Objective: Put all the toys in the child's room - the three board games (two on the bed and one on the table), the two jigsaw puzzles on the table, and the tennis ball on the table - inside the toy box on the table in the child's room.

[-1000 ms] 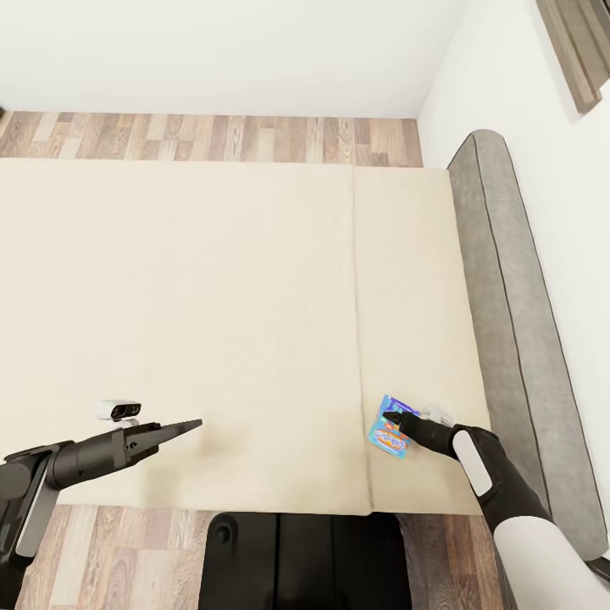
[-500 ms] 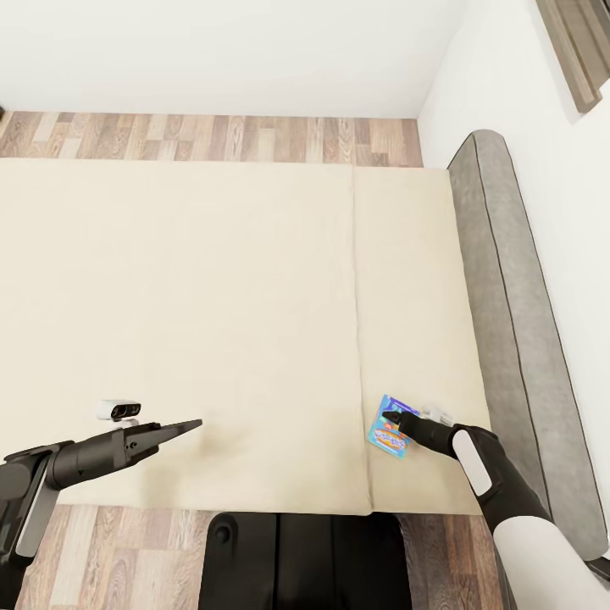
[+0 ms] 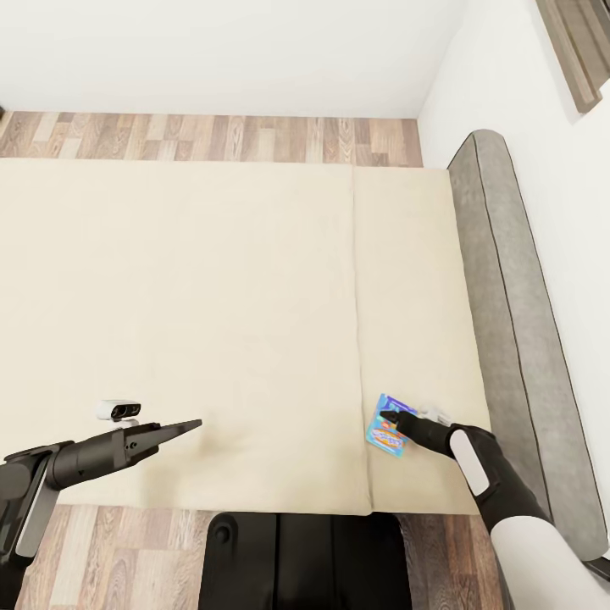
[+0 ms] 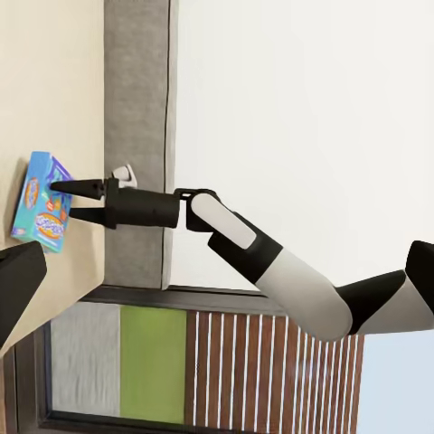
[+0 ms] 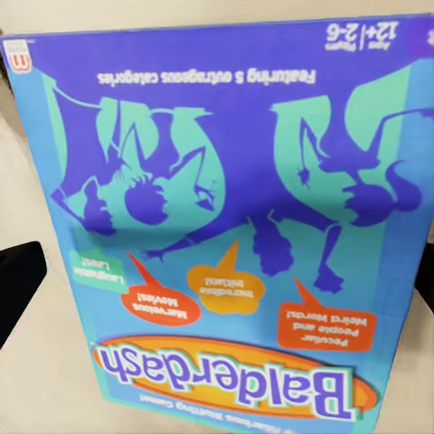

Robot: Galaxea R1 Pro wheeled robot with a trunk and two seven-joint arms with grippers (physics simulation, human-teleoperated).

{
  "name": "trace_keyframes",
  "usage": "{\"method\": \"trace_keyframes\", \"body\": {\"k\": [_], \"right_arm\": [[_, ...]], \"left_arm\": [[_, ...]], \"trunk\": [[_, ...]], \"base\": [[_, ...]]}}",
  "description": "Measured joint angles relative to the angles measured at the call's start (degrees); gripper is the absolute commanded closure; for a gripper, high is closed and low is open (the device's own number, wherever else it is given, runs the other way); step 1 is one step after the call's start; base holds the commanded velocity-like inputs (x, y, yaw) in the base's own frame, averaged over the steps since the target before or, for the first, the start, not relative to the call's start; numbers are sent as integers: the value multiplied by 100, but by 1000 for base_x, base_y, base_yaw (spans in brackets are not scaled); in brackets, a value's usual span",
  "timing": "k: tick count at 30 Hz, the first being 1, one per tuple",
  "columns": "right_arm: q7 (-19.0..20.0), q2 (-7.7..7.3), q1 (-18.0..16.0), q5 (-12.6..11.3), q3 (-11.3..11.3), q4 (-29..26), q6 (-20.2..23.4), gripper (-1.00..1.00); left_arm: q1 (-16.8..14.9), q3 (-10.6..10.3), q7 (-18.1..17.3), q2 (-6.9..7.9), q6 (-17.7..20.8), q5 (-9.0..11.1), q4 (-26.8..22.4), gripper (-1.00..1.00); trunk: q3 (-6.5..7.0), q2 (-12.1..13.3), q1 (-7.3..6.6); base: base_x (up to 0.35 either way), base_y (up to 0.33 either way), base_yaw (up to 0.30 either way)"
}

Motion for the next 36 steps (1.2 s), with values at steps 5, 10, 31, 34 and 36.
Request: {"method": "trace_keyframes", "body": {"k": [5, 10, 31, 34, 36], "right_arm": [[-2, 24, 0, 14, 14, -8, -7, -100], [5, 28, 6, 21, 17, 0, -19, -100], [6, 30, -77, 23, 22, -66, 5, -100], [6, 35, -110, 23, 67, -125, 11, -100], [6, 32, -122, 26, 254, -156, 14, -100]], "left_arm": [[2, 0, 0, 0, 0, 0, 0, -100], [1, 0, 0, 0, 0, 0, 0, -100], [0, 0, 0, 0, 0, 0, 1, -100], [1, 0, 0, 0, 0, 0, 0, -100], [0, 0, 0, 0, 0, 0, 0, -100]], "trunk": [[0, 0, 0], [0, 0, 0], [0, 0, 0], [0, 0, 0], [0, 0, 0]], "base": [[0, 0, 0], [0, 0, 0], [0, 0, 0], [0, 0, 0], [0, 0, 0]]}}
